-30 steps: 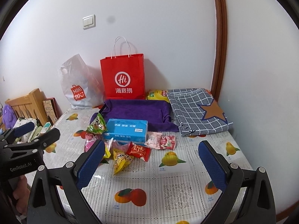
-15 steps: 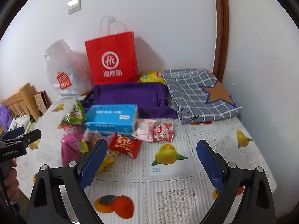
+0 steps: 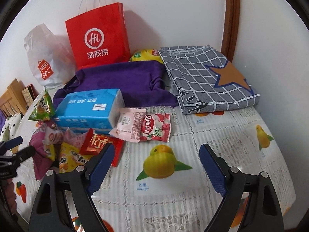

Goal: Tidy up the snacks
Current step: 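Grasp the pink snack bag with left tool while right tool grasps red-white candy packet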

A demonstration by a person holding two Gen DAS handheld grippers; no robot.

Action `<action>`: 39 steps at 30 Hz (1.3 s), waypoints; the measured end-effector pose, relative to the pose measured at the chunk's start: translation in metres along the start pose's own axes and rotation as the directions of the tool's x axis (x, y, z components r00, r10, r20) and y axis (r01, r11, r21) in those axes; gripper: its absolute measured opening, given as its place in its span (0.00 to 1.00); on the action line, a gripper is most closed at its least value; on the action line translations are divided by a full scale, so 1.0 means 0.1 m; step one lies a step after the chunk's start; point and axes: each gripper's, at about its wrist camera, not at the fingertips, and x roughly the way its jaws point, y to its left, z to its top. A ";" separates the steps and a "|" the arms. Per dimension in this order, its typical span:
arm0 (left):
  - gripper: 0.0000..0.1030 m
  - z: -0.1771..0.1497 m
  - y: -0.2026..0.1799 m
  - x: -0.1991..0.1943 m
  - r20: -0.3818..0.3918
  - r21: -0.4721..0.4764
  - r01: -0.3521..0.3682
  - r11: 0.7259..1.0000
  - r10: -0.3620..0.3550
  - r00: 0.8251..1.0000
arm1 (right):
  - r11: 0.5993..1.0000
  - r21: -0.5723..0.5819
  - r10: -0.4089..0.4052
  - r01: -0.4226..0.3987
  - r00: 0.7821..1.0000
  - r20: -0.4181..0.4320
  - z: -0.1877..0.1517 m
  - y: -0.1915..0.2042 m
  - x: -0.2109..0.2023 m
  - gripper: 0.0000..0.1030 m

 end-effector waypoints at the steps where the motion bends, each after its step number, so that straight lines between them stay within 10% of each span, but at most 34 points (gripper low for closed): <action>1: 0.99 0.00 0.00 0.04 -0.006 0.004 0.010 1.000 -0.010 1.000 | 1.000 0.000 0.002 -0.002 1.000 -0.005 0.02 -0.01 0.05 0.86; 13: 0.69 0.03 -0.02 0.19 -0.051 -0.003 0.130 0.992 -0.130 0.990 | 1.000 0.008 0.006 -0.006 0.998 -0.058 0.25 -0.09 0.51 0.86; 33: 0.66 0.07 0.04 0.11 -0.069 -0.018 0.139 0.990 -0.140 0.988 | 0.999 -0.016 0.028 -0.031 0.985 -0.169 0.30 -0.04 1.15 0.70; 39: 0.59 0.01 0.07 0.03 -0.062 -0.025 0.135 0.990 -0.137 0.989 | 0.997 -0.071 0.029 -0.040 0.989 -0.148 0.26 0.03 1.01 0.39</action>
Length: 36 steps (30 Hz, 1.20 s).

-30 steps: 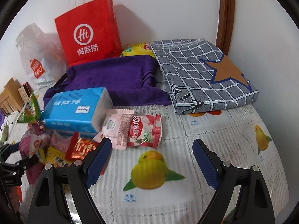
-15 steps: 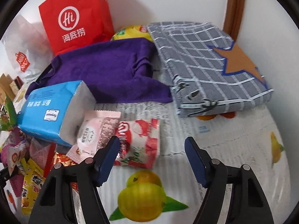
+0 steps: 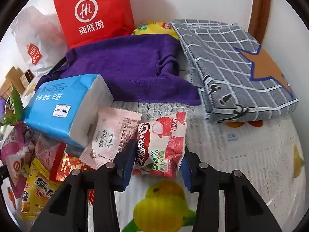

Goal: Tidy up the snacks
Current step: 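Grasp the pink snack bag with left tool while right tool grasps red-white candy packet, then carry the pink bag with left tool while right tool carries candy packet over purple towel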

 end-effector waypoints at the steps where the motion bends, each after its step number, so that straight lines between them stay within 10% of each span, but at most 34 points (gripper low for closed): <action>1: 0.58 -0.02 0.02 -0.03 0.003 -0.011 0.008 1.000 -0.008 1.000 | 1.000 -0.002 -0.010 0.010 1.000 0.010 -0.02 0.00 -0.05 0.37; 11: 0.57 -0.13 0.04 -0.38 0.044 -0.042 0.009 0.999 -0.007 0.999 | 0.996 0.090 -0.005 0.000 0.999 0.051 -0.28 -0.20 -0.57 0.17; 36: 0.57 0.46 -0.35 -0.87 0.149 0.011 0.015 1.000 -0.016 0.989 | 0.995 0.061 0.062 -0.076 0.976 0.209 -0.05 0.15 -1.46 0.17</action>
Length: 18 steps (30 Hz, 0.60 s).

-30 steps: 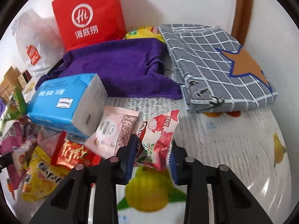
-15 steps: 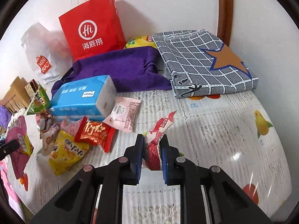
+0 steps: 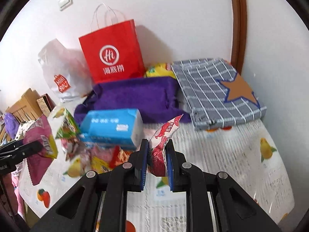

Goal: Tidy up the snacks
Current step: 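Carry the pink bag with left tool while right tool carries candy packet over purple towel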

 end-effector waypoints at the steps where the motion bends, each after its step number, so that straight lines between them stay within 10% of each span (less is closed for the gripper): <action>1: 0.57 0.08 -0.01 0.01 0.007 0.008 -0.006 1.000 0.006 1.000 | 1.000 -0.003 0.002 -0.002 1.000 0.005 0.05 0.02 0.01 0.17; 18: 0.57 1.17 0.23 0.63 0.026 0.028 -0.051 0.998 0.050 0.998 | 0.998 -0.057 0.034 -0.030 0.997 0.064 1.23 0.31 0.76 0.17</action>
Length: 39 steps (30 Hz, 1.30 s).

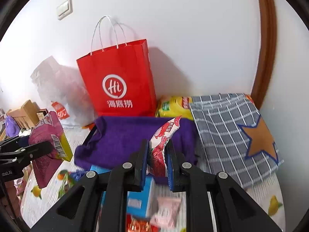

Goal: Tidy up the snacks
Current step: 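Carry the pink bag with left tool while right tool carries candy packet over purple towel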

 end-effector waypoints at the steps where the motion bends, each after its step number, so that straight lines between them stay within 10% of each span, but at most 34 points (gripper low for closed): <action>1: 0.57 0.06 0.03 0.09 -0.009 0.005 -0.002 1.000 0.002 1.000 | 1.000 -0.002 0.001 -0.001 1.000 0.001 0.04 0.00 0.06 0.17; 14: 0.57 0.40 0.27 1.04 -0.096 0.006 0.023 1.000 -0.023 0.995 | 1.000 -0.017 0.015 -0.015 1.000 -0.026 0.44 -0.07 0.82 0.17; 39: 0.57 0.13 0.56 1.85 -0.279 -0.030 0.001 1.000 -0.009 0.960 | 0.994 -0.081 0.050 -0.079 0.948 -0.315 -0.10 0.01 2.02 0.17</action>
